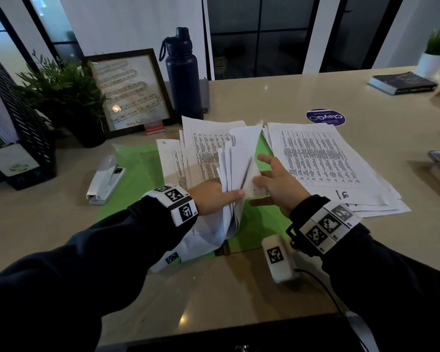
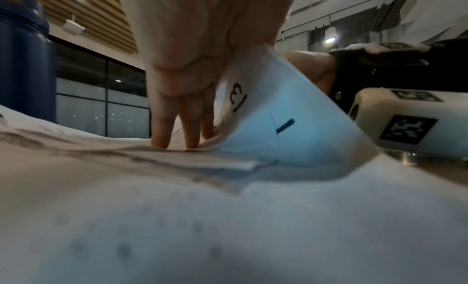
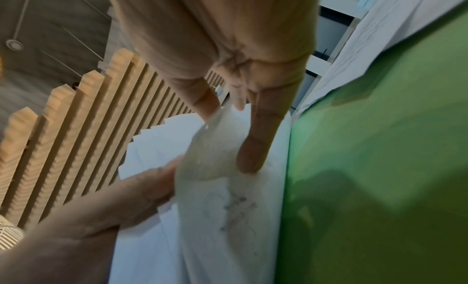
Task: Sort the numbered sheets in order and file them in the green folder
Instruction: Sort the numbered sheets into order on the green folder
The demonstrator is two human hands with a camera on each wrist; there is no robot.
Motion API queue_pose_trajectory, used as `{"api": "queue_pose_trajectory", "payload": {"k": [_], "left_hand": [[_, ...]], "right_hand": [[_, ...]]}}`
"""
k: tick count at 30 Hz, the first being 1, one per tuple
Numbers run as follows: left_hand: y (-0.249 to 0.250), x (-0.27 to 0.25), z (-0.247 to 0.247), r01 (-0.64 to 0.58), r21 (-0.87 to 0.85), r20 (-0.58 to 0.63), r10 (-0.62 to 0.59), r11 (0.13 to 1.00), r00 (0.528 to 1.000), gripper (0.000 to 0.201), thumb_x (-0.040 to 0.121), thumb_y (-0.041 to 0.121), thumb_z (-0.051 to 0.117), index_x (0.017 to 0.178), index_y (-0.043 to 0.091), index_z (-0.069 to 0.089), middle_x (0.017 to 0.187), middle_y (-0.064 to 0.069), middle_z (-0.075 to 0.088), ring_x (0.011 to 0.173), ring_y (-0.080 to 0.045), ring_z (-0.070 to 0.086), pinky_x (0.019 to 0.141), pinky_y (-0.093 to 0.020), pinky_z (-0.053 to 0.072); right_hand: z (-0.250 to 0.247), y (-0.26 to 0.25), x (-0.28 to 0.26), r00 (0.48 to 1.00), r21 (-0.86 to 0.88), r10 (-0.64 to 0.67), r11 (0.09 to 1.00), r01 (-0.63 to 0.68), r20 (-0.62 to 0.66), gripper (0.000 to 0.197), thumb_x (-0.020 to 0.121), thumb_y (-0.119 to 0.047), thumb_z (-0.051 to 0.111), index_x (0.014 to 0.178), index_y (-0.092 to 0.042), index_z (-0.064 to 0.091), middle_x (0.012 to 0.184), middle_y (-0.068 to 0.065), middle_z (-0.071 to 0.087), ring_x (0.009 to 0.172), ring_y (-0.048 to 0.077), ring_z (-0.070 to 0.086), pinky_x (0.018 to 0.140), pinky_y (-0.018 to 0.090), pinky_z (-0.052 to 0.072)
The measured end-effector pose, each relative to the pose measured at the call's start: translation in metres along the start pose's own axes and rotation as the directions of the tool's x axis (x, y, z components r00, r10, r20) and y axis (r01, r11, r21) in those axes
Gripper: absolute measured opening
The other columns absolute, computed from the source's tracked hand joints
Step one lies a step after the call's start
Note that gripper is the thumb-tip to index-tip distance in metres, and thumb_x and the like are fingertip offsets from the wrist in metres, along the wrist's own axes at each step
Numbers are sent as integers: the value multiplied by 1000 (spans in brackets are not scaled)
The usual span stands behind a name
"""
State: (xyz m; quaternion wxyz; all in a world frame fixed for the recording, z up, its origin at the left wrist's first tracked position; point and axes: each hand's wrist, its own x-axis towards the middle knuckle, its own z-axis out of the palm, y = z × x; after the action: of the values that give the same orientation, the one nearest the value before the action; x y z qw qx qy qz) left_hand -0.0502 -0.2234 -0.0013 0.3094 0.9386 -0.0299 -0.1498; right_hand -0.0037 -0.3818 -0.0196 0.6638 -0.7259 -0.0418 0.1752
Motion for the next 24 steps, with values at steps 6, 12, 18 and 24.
{"api": "queue_pose_trajectory", "payload": {"k": [6, 12, 18, 24], "left_hand": [[-1, 4, 1, 45, 26, -90, -43, 999, 995, 28, 95, 27, 40, 77, 7, 46, 68, -11, 45, 61, -25, 44, 56, -26, 28], [-7, 8, -9, -93, -215, -439, -11, 972, 898, 11, 95, 10, 35, 88, 8, 44, 73, -14, 45, 64, -21, 40, 53, -27, 30], [-7, 8, -9, -193, -237, -549, 33, 952, 835, 18, 95, 6, 36, 97, 10, 53, 83, -12, 47, 75, -17, 39, 65, -25, 29], [-8, 8, -8, -154, -245, -527, 1, 957, 850, 19, 94, 4, 36, 79, 5, 47, 68, -13, 39, 62, -20, 33, 60, -32, 27]], "right_hand": [[2, -2, 6, 992, -102, 101, 989, -108, -71, 11, 90, -11, 54, 97, -3, 49, 104, 18, 52, 87, 32, 60, 54, 37, 59], [-23, -5, 3, 978, -359, 178, 910, -206, -109, 14, 93, -12, 42, 102, -3, 49, 98, 10, 56, 77, 25, 60, 45, 25, 51], [-33, -1, 4, 967, -556, 219, 791, -255, -132, 14, 92, -9, 44, 105, -6, 45, 94, 7, 55, 60, 20, 58, 41, 22, 49], [-41, -9, 12, 980, -513, 10, 851, -112, -197, 32, 92, 2, 33, 119, -7, 47, 104, 10, 55, 68, 21, 58, 33, 17, 45]]}}
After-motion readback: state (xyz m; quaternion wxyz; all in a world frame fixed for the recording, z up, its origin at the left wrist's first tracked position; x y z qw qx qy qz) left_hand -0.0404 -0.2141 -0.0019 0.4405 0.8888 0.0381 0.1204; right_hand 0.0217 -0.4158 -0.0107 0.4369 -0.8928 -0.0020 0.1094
